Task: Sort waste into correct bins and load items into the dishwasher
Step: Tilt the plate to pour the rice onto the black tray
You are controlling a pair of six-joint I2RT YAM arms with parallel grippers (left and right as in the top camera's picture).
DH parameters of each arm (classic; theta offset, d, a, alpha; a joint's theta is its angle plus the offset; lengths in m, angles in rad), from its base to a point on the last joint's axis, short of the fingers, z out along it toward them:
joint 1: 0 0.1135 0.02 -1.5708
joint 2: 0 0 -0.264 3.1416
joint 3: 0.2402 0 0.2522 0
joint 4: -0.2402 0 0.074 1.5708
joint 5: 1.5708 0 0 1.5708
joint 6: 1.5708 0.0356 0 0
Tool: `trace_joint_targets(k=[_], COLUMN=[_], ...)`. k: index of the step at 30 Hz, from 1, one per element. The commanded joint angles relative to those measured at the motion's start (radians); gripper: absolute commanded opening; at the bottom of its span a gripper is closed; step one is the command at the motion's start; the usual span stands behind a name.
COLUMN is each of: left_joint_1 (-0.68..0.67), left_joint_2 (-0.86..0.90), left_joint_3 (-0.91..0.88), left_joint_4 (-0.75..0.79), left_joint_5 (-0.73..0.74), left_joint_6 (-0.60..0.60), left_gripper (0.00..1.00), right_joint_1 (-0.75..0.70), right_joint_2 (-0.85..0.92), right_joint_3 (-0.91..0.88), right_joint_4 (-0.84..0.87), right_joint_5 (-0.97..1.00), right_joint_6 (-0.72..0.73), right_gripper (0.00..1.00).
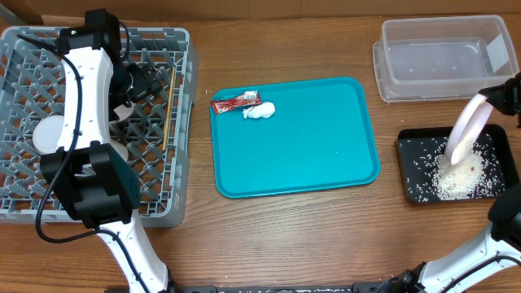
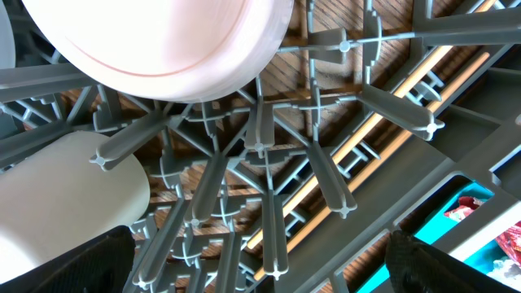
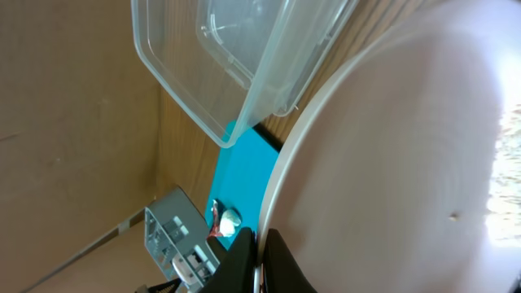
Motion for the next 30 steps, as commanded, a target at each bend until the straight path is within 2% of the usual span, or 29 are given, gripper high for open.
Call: trace_joint_targets(k=[1,3,6,9,17,18,21,24,30], left_joint_1=[0.003,0.003,0.003,0.003,0.003,0.003,0.003,0.003,0.003], left_joint_2=[0.010,0.010,0.010,0.010,0.010,0.010,0.010,0.010,0.010], left_joint_3=[-0.005,-0.005,-0.005,-0.005,-0.005,-0.005,-0.005,-0.005,-0.005], left_joint_4=[0.003,0.003,0.003,0.003,0.003,0.003,0.003,0.003,0.003], left_joint_5=[0.005,0.005,0.005,0.005,0.005,0.005,0.005,0.005,0.005], left_joint_6=[0.016,0.016,0.016,0.016,0.016,0.016,0.016,0.016,0.016], left_gripper=[1.00,1.00,1.00,1.00,1.00,1.00,1.00,1.00,1.00], right_joint_1=[-0.013,-0.013,-0.013,-0.014,-0.027,-0.027,-0.032,-0.032,-0.045], right_joint_2=[0.010,0.010,0.017,0.018,0.026,0.027,0.027,0.034,0.035], right_joint_3=[0.032,0.032,0.032,0.032,0.032,0.032,0.032,0.032,0.032], right_joint_4=[-0.016,-0.004,0.008,-0.016,-0.001,-0.013,-0.020,-0.021,-0.053], right_joint_5=[-0.049,-0.061,-0.008,-0.047,0.027,-0.004,-0.128,-0.061,-0.102], right_joint_6=[-0.055,-0.102,-0.064,-0.101,-0.070,-0.083,-0.240,-0.158,-0.143], right_gripper=[0.04,0.04,0.04,0.04,0.04,0.04,0.04,0.04,0.04])
